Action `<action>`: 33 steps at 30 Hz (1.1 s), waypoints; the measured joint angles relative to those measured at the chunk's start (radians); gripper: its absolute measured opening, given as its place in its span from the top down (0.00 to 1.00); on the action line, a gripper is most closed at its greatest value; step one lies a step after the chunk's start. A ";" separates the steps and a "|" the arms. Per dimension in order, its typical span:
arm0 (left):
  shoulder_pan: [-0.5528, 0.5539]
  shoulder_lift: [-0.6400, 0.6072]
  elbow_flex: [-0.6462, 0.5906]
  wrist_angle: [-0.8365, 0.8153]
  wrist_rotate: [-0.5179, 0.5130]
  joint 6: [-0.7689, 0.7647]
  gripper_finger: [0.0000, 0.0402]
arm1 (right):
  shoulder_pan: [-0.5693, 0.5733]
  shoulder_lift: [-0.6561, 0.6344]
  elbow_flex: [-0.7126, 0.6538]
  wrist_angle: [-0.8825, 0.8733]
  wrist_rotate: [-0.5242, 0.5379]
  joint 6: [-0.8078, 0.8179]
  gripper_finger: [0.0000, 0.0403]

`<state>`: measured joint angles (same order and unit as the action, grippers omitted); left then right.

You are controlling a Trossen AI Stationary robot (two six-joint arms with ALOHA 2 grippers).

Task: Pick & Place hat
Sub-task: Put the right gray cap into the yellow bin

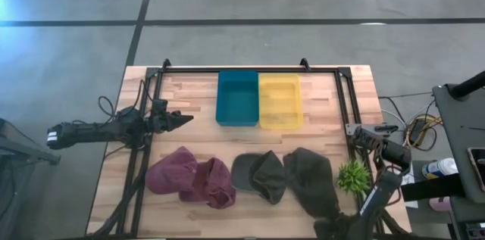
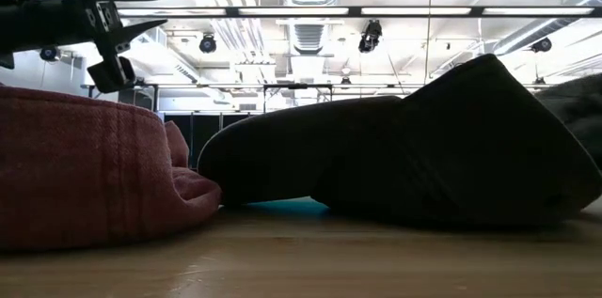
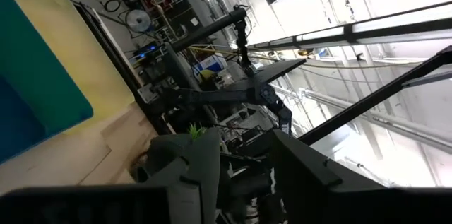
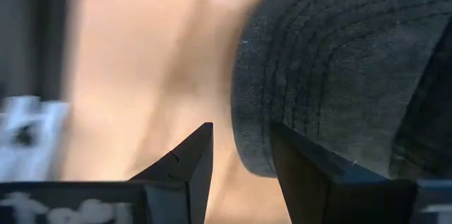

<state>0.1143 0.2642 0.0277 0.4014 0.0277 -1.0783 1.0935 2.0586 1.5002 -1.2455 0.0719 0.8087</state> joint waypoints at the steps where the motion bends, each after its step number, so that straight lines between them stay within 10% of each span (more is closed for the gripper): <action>1: 0.000 0.000 0.000 0.000 0.000 -0.008 0.70 | 0.004 0.015 0.010 -0.032 0.024 0.000 0.66; 16: 0.000 0.000 0.000 0.002 -0.068 -0.094 0.70 | 0.013 0.071 0.064 -0.296 0.469 0.133 0.65; 33: 0.000 0.000 0.000 0.002 -0.074 -0.161 0.70 | 0.008 0.069 -0.032 -0.324 0.568 0.257 0.65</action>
<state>0.1143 0.2642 0.0277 0.4030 -0.0463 -1.2398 1.1011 2.1273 1.4682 -1.5692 0.6397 1.0662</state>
